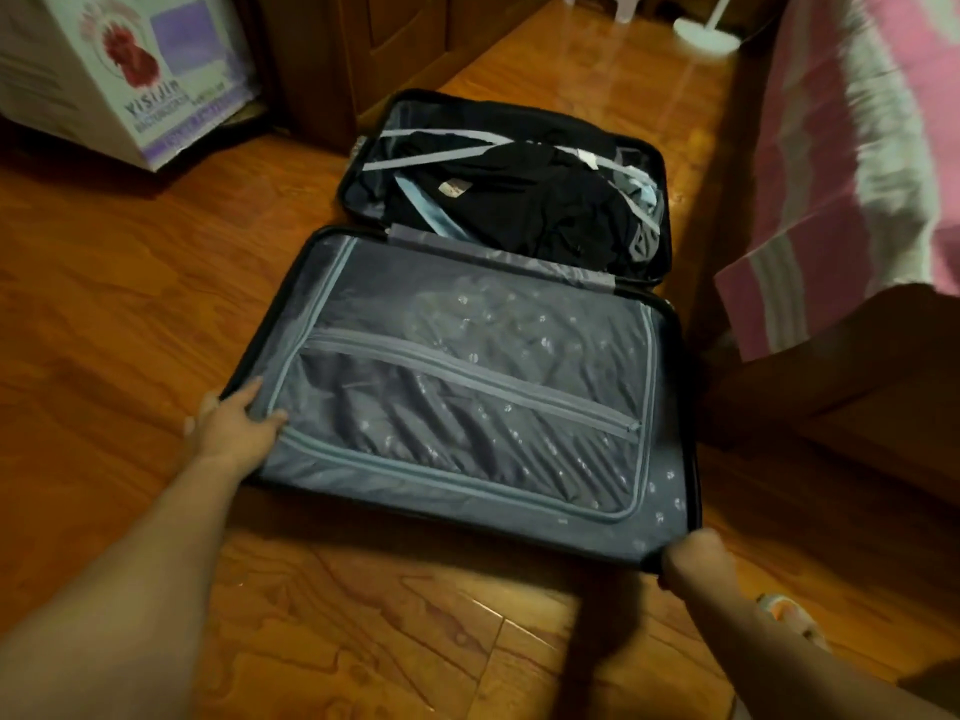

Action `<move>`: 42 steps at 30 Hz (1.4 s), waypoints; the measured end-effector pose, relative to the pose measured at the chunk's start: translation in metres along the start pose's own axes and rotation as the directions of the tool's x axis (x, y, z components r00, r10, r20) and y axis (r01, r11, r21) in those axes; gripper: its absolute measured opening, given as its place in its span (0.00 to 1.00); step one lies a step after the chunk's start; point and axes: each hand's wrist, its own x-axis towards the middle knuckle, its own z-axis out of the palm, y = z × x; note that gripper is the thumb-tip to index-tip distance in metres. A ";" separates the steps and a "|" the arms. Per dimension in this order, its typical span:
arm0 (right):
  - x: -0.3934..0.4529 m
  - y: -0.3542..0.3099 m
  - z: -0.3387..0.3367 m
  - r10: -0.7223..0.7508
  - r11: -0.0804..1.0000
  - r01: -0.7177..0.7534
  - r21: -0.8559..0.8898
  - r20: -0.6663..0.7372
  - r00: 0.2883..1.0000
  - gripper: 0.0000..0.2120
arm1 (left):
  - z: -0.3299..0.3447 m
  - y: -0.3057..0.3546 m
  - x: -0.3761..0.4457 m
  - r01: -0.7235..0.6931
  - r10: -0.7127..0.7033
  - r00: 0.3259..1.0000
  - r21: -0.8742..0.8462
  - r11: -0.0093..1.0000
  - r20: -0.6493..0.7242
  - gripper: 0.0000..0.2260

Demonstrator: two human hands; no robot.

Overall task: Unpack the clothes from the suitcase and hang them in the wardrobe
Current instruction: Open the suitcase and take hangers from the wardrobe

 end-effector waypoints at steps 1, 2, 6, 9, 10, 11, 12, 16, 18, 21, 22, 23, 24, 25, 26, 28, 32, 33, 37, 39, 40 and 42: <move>0.000 -0.004 -0.004 0.002 0.999 -0.001 0.033 -0.030 1.000 0.09 | 0.000 0.002 -0.001 -0.006 -0.001 0.999 -0.143 0.990 -0.046 0.30; -0.001 -0.009 -0.005 -0.008 1.000 0.009 0.021 -0.070 0.998 0.16 | 0.003 0.000 -0.004 0.047 -0.079 0.992 -0.282 0.958 -0.101 0.31; -0.038 -0.052 0.025 -0.674 0.682 0.536 -0.497 -0.143 0.725 0.32 | 0.055 0.023 -0.042 0.541 -0.563 0.796 -0.677 0.499 0.221 0.33; -0.061 -0.083 0.067 -0.649 0.357 0.747 -0.561 0.427 0.630 0.34 | 0.082 0.076 -0.055 0.551 -0.540 0.772 -0.776 0.307 0.335 0.36; -0.055 -0.091 0.077 -0.574 0.338 0.724 -0.601 0.478 0.665 0.37 | 0.082 0.089 -0.054 0.545 -0.535 0.778 -0.777 0.314 0.330 0.36; -0.048 -0.100 0.080 -0.544 0.329 0.693 -0.641 0.471 0.694 0.40 | 0.083 0.098 -0.050 0.538 -0.519 0.786 -0.785 0.307 0.335 0.35; -0.039 -0.110 0.081 -0.540 0.319 0.667 -0.674 0.449 0.712 0.42 | 0.081 0.105 -0.047 0.547 -0.535 0.770 -0.791 0.273 0.347 0.34; -0.007 -0.162 0.072 -0.536 0.344 0.676 -0.652 0.455 0.711 0.35 | 0.085 0.119 -0.014 0.471 -0.491 0.828 -0.810 0.349 0.270 0.32; 0.000 -0.187 0.069 -0.519 0.365 0.688 -0.627 0.477 0.709 0.32 | 0.087 0.121 0.000 0.409 -0.429 0.871 -0.836 0.366 0.239 0.35; 0.028 -0.243 0.058 -0.502 0.224 0.725 -0.652 0.560 0.659 0.26 | 0.084 0.121 0.045 0.375 -0.282 0.916 -0.861 0.343 0.287 0.39; 0.035 -0.269 0.052 -0.466 0.142 0.726 -0.673 0.601 0.649 0.25 | 0.078 0.126 0.060 0.351 -0.207 0.933 -0.871 0.344 0.294 0.38; 0.042 -0.296 0.045 -0.429 0.052 0.727 -0.685 0.642 0.635 0.24 | 0.066 0.135 0.073 0.331 -0.130 0.944 -0.868 0.370 0.305 0.37; 0.048 -0.322 0.039 -0.386 -0.036 0.731 -0.682 0.684 0.619 0.23 | 0.055 0.148 0.083 0.298 -0.050 0.950 -0.852 0.431 0.308 0.36; 0.055 -0.347 0.036 -0.342 -0.123 0.731 -0.671 0.721 0.603 0.21 | 0.047 0.163 0.092 0.280 0.010 0.945 -0.824 0.492 0.327 0.35; 0.063 -0.367 0.032 -0.315 -0.185 0.733 -0.655 0.746 0.587 0.20 | 0.046 0.176 0.105 0.261 0.046 0.938 -0.787 0.560 0.344 0.34; 0.088 -0.397 0.026 -0.311 -0.202 0.741 -0.640 0.759 0.571 0.19 | 0.052 0.203 0.132 0.242 0.075 0.924 -0.726 0.644 0.376 0.35; 0.155 -0.430 0.005 -0.424 0.034 0.806 -0.591 0.722 0.547 0.21 | 0.059 0.258 0.195 0.146 0.086 0.925 -0.553 0.820 0.371 0.37; 0.169 -0.432 -0.001 -0.463 0.092 0.805 -0.586 0.691 0.556 0.22 | 0.057 0.269 0.206 0.132 0.079 0.921 -0.499 0.857 0.381 0.38; 0.204 -0.432 -0.013 -0.601 0.258 0.793 -0.552 0.551 0.579 0.18 | 0.031 0.300 0.208 -0.178 0.206 0.855 -0.105 0.978 0.475 0.39; 0.216 -0.439 -0.020 -0.633 0.307 0.766 -0.565 0.480 0.608 0.18 | 0.021 0.305 0.205 -0.429 0.256 0.826 0.266 0.863 0.502 0.38; 0.222 -0.445 -0.023 -0.641 0.337 0.754 -0.564 0.449 0.623 0.19 | 0.017 0.309 0.207 -0.516 0.284 0.820 0.427 0.743 0.497 0.38; 0.237 -0.460 -0.026 -0.642 0.392 0.732 -0.557 0.404 0.652 0.21 | 0.007 0.325 0.217 -0.568 0.326 0.818 0.580 0.583 0.474 0.37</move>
